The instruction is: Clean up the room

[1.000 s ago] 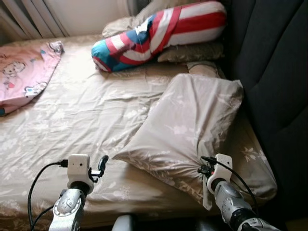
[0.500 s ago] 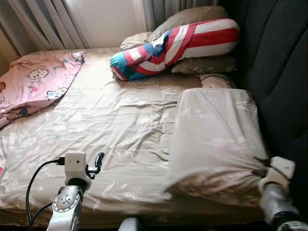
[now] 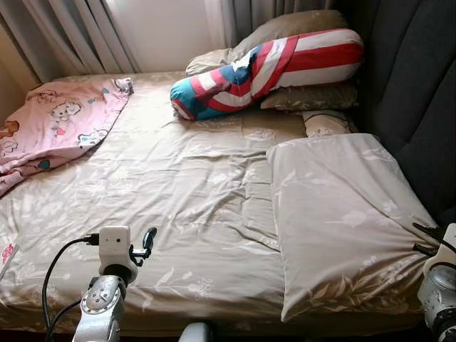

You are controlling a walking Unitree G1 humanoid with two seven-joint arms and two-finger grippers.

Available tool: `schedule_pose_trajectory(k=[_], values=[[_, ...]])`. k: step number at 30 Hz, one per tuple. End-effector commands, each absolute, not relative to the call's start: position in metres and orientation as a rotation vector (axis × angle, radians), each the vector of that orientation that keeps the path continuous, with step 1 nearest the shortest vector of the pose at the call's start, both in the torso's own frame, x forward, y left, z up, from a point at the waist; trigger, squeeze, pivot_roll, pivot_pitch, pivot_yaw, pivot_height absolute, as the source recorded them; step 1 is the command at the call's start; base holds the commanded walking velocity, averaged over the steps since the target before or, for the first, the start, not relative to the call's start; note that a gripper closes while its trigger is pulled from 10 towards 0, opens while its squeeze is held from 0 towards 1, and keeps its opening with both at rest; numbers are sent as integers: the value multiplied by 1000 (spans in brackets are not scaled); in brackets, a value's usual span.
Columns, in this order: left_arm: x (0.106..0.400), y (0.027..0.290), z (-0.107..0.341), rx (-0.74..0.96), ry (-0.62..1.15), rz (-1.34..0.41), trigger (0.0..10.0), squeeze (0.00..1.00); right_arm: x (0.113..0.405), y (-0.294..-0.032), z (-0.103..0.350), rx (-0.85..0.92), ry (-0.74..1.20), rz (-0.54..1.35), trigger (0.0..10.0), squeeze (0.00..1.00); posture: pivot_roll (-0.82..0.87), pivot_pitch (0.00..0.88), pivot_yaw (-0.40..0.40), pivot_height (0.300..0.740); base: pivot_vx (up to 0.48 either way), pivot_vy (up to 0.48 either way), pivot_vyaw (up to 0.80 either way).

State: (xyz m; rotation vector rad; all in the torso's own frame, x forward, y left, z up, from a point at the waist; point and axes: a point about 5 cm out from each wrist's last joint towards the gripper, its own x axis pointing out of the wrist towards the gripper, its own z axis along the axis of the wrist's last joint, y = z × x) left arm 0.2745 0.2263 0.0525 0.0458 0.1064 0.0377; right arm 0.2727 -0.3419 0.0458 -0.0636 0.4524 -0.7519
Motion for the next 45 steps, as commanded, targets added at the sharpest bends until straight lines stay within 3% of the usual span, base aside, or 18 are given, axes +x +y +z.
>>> schedule_pose_trajectory(k=[1, 2, 3, 4, 5, 6, 11, 12, 19, 24, 37, 45], values=[[275, 226, 50, 50, 115, 41, 10000, 0, 289, -332, 61, -63, 339, -680, 10000, 0, -63, 0, 50, 657, 0, 0, 0], [275, 226, 50, 49, 115, 40, 10000, 0, 292, -328, 61, -55, 324, -650, 10000, 0, -63, 0, 50, 657, 0, 0, 0], [275, 225, 50, 47, 116, 39, 10000, 0, 296, -321, 61, -64, 307, -608, 10000, 212, -61, 0, 48, 657, 0, 0, 0], [275, 225, 49, 45, 117, 38, 10000, 0, 298, -317, 62, -72, 297, -582, 10000, 212, -61, 0, 48, 657, 0, 0, 0], [275, 224, 49, 44, 117, 37, 10000, 0, 300, -313, 62, -69, 283, -559, 10000, 965, -60, 0, 45, 657, 0, 0, 0], [275, 223, 49, 40, 117, 36, 10000, 0, 303, -307, 62, -44, 270, -510, 10000, 1000, -58, 0, 42, 657, 0, 0, 0], [276, 220, 47, 27, 117, 36, 10000, 0, 309, -295, 64, -60, 234, -407, 10000, 1000, -57, 0, 37, 657, 0, 0, 0], [275, 219, 45, 18, 121, 38, 10000, 0, 314, -284, 67, -88, 200, -330, 10000, 0, -57, 0, 35, 657, 0, 0, 0], [274, 220, 36, -32, 150, 73, 10000, 0, 319, -253, 59, -35, 192, -165, 10000, 0, -61, 0, 26, 657, 0, 0, 0], [269, 223, 18, -88, 229, 128, 10000, 0, 307, -223, 31, -8, 284, -44, 10000, 0, -61, 0, 19, 657, 0, 0, 0], [253, 222, -19, -88, 444, 135, 10000, 0, 243, -211, -39, 197, 591, -197, 10000, 0, -82, 0, 47, 740, 0, 0, 0], [242, 229, -31, -75, 535, 177, 10000, 0, 226, -207, -54, 205, 679, -228, 10000, 0, -86, 0, 47, 740, 0, 0, 0]])
